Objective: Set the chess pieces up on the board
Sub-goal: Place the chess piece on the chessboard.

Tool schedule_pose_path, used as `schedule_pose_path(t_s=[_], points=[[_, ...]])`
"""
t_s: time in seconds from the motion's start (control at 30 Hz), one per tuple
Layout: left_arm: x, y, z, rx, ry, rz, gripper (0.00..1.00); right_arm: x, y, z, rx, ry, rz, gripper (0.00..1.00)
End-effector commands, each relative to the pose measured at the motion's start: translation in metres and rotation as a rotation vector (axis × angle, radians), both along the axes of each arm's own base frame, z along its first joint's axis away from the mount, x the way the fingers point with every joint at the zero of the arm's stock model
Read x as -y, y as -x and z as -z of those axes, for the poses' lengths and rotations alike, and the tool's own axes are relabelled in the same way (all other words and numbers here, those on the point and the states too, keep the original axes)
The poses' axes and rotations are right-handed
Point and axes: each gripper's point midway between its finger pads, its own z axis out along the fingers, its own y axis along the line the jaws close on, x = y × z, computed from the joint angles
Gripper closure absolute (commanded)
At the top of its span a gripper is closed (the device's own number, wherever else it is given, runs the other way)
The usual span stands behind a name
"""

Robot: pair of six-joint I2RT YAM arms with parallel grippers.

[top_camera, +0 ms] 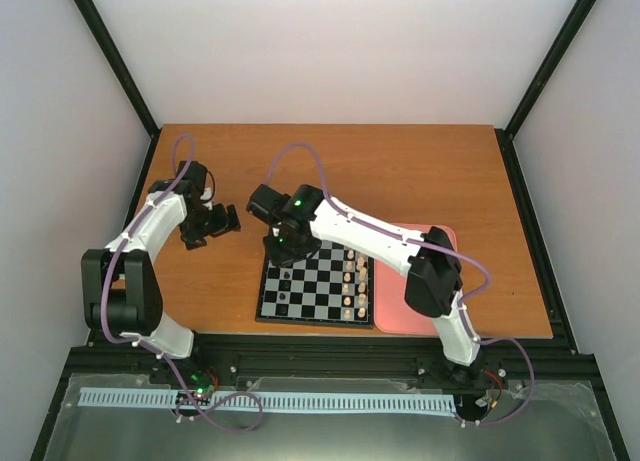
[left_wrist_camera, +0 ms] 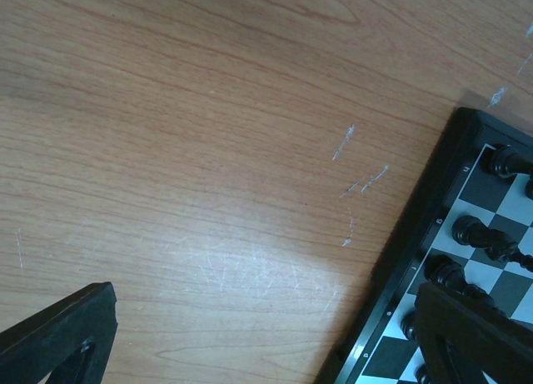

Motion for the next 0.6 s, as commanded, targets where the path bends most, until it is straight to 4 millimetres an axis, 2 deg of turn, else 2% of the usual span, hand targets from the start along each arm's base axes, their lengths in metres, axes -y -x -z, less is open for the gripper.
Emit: schedule_pose_path(t_s=[0.0, 0.27, 0.57], points=[[0.0, 0.002, -0.01, 0.031, -0.017, 0.009, 0.0, -0.008, 0.0, 0.001, -0.042, -0.012, -0.032, 0.97], [0.0, 0.003, -0.012, 0.037, -0.014, 0.008, 0.0, -0.039, -0.002, 0.027, -0.088, -0.033, -0.082, 0.97], [0.001, 0.004, -0.012, 0.038, -0.009, 0.007, 0.0, -0.047, 0.001, 0.047, -0.118, -0.011, -0.088, 0.97]])
